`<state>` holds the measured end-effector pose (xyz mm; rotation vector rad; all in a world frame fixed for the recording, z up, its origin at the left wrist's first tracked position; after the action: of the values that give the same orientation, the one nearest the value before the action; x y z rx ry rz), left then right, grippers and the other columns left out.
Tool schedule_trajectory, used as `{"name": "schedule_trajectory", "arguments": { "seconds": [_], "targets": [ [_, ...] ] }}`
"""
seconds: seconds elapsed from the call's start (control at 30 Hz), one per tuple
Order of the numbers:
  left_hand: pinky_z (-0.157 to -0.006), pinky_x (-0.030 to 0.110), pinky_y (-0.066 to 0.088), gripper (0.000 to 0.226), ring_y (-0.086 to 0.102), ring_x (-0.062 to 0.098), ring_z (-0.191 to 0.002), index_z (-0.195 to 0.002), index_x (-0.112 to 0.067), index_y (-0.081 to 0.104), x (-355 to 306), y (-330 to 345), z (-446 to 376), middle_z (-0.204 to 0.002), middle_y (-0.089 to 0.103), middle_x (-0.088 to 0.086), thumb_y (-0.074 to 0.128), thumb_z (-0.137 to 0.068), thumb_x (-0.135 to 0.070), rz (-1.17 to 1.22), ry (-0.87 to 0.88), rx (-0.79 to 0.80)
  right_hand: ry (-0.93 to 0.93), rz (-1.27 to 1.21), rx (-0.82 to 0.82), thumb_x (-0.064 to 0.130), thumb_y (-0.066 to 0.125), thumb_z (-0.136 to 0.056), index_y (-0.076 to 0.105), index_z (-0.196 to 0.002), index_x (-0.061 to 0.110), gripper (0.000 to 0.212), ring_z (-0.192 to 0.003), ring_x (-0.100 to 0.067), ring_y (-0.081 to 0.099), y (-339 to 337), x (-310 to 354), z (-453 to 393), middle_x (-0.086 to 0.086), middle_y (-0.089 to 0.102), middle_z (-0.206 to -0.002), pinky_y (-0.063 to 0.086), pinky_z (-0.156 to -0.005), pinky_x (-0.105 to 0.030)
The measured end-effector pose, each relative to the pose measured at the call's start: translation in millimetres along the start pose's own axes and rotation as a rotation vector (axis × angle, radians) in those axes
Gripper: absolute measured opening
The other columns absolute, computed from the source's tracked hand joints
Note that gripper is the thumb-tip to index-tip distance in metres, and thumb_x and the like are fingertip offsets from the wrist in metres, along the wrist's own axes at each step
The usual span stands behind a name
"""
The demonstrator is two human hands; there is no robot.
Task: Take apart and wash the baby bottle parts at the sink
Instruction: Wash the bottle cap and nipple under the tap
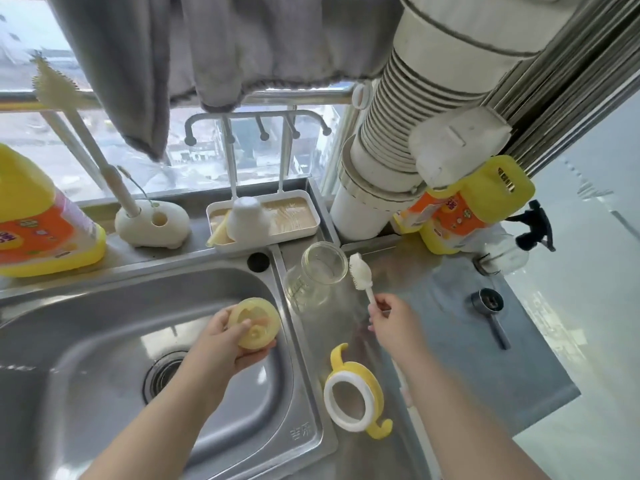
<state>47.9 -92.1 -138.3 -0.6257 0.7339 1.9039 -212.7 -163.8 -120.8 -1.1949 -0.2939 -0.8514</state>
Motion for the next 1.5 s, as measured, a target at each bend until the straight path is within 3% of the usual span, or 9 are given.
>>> {"name": "schedule_trajectory", "arguments": {
  "seconds": [0.3,0.43,0.6,0.7,0.83,0.97,1.13,1.27,1.5],
  "targets": [
    [-0.067,0.034,0.056,0.02,0.068,0.037,-0.09,-0.11,-0.016,0.058,-1.5,-17.8,-10.8,-0.107,0.066,0.016,0.046,-0.098,-0.004,0.083,-0.024,-0.067,-0.042,0.216,-0.07,0.023,0.07,-0.084,0.066,-0.114,0.012,0.032,-0.09,-0.019,0.057,-2.6,4.5,-0.9,-0.003,0.063,-0.101,0.043,-0.076,-0.027],
    [-0.064,0.035,0.054,0.02,0.069,0.037,-0.084,-0.111,-0.015,0.057,-10.3,-47.0,-8.1,-0.107,0.065,0.016,0.047,-0.098,-0.004,0.16,0.008,-0.156,-0.383,0.094,-0.265,0.023,0.062,-0.089,0.06,-0.104,0.02,0.016,-0.085,-0.011,0.054,-28.3,101.2,22.4,0.006,0.054,-0.091,0.048,-0.075,-0.029],
    [-0.069,0.04,0.056,0.026,0.071,0.03,-0.07,-0.12,-0.013,0.054,-25.8,-90.8,12.5,-0.112,0.062,0.018,0.048,-0.097,-0.003,0.273,0.067,-0.268,-0.649,0.099,0.191,0.025,0.059,-0.092,0.06,-0.103,0.03,0.013,-0.074,0.002,0.052,61.8,234.1,37.8,0.013,0.058,-0.08,0.04,-0.067,-0.005],
    [-0.066,0.038,0.059,0.024,0.071,0.029,-0.068,-0.117,-0.012,0.055,-32.7,-118.5,26.5,-0.107,0.064,0.017,0.048,-0.097,-0.002,0.33,0.105,-0.316,-0.655,0.108,0.346,0.021,0.057,-0.093,0.059,-0.122,0.021,0.029,-0.077,-0.005,0.052,131.9,274.1,28.8,0.009,0.057,-0.082,0.041,-0.075,-0.011],
    [-0.059,0.031,0.058,0.021,0.068,0.036,-0.088,-0.108,-0.016,0.06,-33.0,-148.1,40.6,-0.101,0.068,0.014,0.048,-0.096,-0.003,0.373,0.142,-0.336,-0.588,0.012,0.332,0.02,0.057,-0.092,0.057,-0.125,0.016,0.034,-0.099,-0.019,0.06,184.3,300.7,14.3,-0.001,0.068,-0.093,0.042,-0.087,-0.027],
    [-0.063,0.032,0.06,0.021,0.069,0.034,-0.086,-0.11,-0.013,0.06,-30.0,-167.2,51.6,-0.104,0.068,0.019,0.047,-0.096,-0.004,0.378,0.178,-0.341,-0.555,-0.042,0.271,0.02,0.057,-0.091,0.064,-0.102,0.019,0.013,-0.088,-0.025,0.066,206.5,313.5,2.7,-0.005,0.071,-0.089,0.05,-0.09,-0.04],
    [-0.073,0.038,0.057,0.021,0.071,0.033,-0.077,-0.115,-0.006,0.057,-25.7,-182.8,61.3,-0.106,0.066,0.026,0.046,-0.097,-0.005,0.431,0.206,-0.354,-0.596,-0.13,0.203,0.016,0.052,-0.097,0.068,-0.097,0.005,0.02,-0.062,-0.005,0.057,191.4,320.4,9.6,-0.008,0.07,-0.085,0.037,-0.05,-0.001],
    [-0.075,0.039,0.058,0.022,0.07,0.032,-0.076,-0.115,-0.006,0.057,-34.0,-185.1,67.3,-0.1,0.067,0.022,0.045,-0.097,-0.002,0.459,0.226,-0.335,-0.826,-0.098,0.144,0.016,0.052,-0.097,0.069,-0.096,0.01,0.018,-0.069,0.007,0.053,155.6,328.4,45.6,-0.003,0.062,-0.086,0.04,-0.064,-0.004],
    [-0.068,0.029,0.057,0.036,0.068,0.027,-0.091,-0.119,-0.011,0.058,-50.2,-193.2,89.8,-0.096,0.071,0.007,0.048,-0.09,0.01,0.383,0.324,-0.26,-1.163,0.585,0.524,0.024,0.042,-0.1,0.054,-0.099,0.029,0.013,-0.084,-0.019,0.054,165.1,279.8,161.9,0.011,0.055,-0.081,0.042,-0.07,-0.033]
  ]
}}
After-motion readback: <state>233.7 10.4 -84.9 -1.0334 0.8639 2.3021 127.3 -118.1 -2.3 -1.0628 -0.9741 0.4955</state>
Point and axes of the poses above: each hand's wrist, its own z-axis away from the middle knuckle, its own y-axis out of the palm, x = y × z, the point moved 6 cm from there along -z, towards the middle knuckle
